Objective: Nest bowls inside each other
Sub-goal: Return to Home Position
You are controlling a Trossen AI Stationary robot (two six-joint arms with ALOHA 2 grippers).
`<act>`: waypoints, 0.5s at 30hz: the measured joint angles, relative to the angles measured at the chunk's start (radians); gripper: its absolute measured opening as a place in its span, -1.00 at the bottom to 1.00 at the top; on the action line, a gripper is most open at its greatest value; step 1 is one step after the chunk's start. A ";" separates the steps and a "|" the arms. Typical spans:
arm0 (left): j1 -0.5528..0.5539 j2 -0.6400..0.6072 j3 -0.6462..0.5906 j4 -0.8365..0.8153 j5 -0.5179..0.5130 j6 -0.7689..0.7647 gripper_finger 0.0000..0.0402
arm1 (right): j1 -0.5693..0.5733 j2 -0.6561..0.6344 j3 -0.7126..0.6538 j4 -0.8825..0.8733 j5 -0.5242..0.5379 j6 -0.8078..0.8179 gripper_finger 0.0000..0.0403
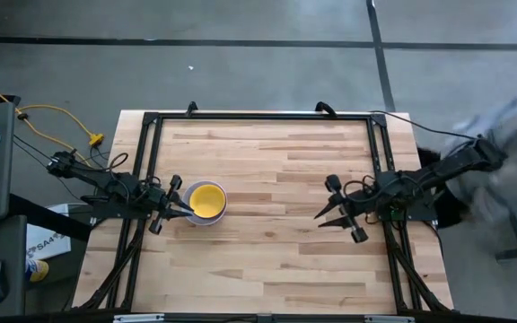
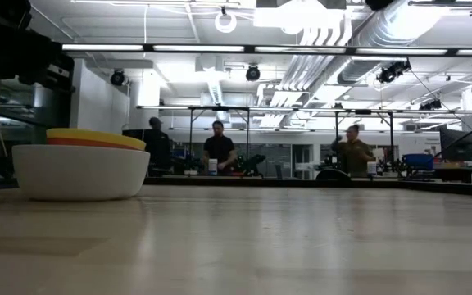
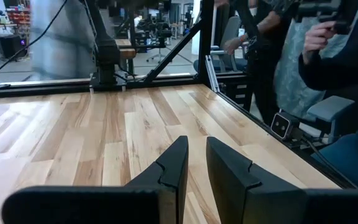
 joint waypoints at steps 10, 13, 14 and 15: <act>0.000 0.000 0.000 0.000 0.000 0.000 -0.71 | 0.000 -0.197 -0.233 0.121 0.036 0.014 -0.54; 0.000 0.000 0.000 0.000 0.000 0.000 -0.71 | 0.000 -0.254 -0.293 0.135 0.031 0.019 -0.54; 0.000 0.000 0.000 0.000 0.000 0.000 -0.71 | 0.000 -0.274 -0.308 0.149 0.025 0.026 -0.54; 0.000 0.000 0.000 0.000 0.000 0.000 -0.71 | 0.000 -0.292 -0.324 0.161 0.011 0.029 -0.54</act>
